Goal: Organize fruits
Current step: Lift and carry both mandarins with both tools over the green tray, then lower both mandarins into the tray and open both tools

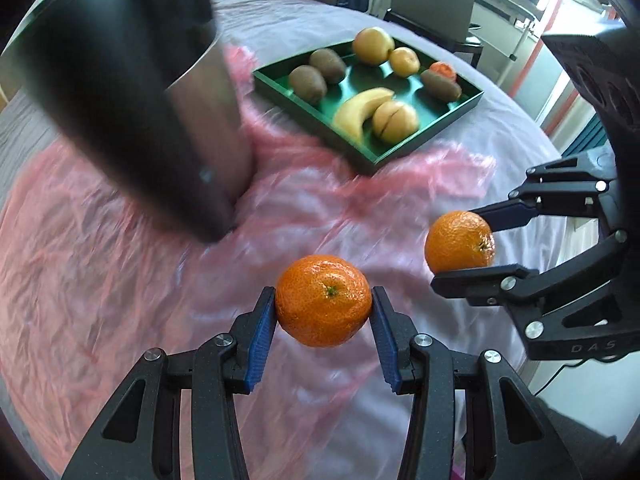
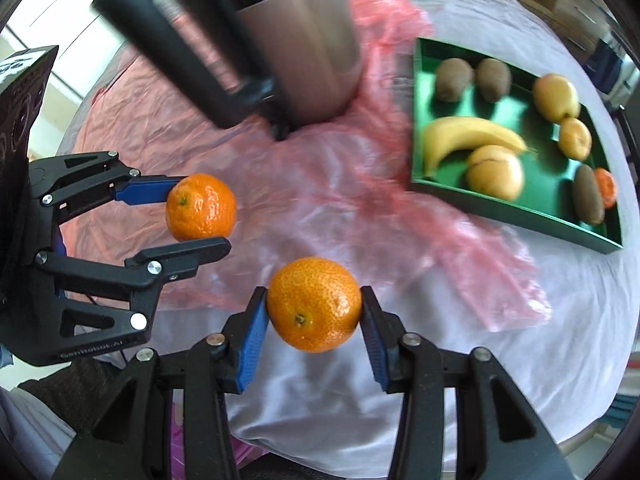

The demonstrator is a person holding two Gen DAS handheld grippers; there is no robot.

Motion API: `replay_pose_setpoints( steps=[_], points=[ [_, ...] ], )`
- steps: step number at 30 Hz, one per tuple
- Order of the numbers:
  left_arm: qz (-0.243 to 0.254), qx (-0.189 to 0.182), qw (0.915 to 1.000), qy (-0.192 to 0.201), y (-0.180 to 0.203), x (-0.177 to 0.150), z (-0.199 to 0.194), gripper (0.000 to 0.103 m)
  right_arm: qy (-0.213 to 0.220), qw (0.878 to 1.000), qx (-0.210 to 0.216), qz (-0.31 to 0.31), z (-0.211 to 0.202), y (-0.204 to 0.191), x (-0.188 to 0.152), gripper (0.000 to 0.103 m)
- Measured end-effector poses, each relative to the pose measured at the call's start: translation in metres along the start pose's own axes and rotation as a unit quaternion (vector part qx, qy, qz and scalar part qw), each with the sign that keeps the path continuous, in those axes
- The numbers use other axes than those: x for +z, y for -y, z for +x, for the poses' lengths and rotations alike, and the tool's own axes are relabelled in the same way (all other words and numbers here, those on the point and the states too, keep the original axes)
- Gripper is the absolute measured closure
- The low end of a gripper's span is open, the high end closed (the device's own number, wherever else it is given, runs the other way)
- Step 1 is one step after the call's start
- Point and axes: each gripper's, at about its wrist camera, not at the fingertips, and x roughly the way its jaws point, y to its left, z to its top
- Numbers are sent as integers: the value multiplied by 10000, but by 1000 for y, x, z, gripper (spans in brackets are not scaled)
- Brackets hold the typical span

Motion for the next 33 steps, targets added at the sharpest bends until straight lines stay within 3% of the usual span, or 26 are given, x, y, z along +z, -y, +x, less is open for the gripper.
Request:
replay_pose_setpoints(
  steps=[6, 15, 22, 33],
  points=[
    [3, -60, 9997, 246, 29, 61, 14, 62, 372, 9970, -272, 628, -21, 68, -2, 86],
    [-77, 223, 9981, 564, 43, 145, 40, 62, 1070, 9831, -557, 1380, -31, 157, 24, 86],
    [-159, 473, 9979, 409, 40, 168, 75, 62, 1226, 9787, -613, 1528, -9, 194, 53, 86],
    [-278, 645, 9973, 227, 35, 176, 112, 62, 1143, 9795, -601, 1548, 24, 213, 68, 86]
  ],
)
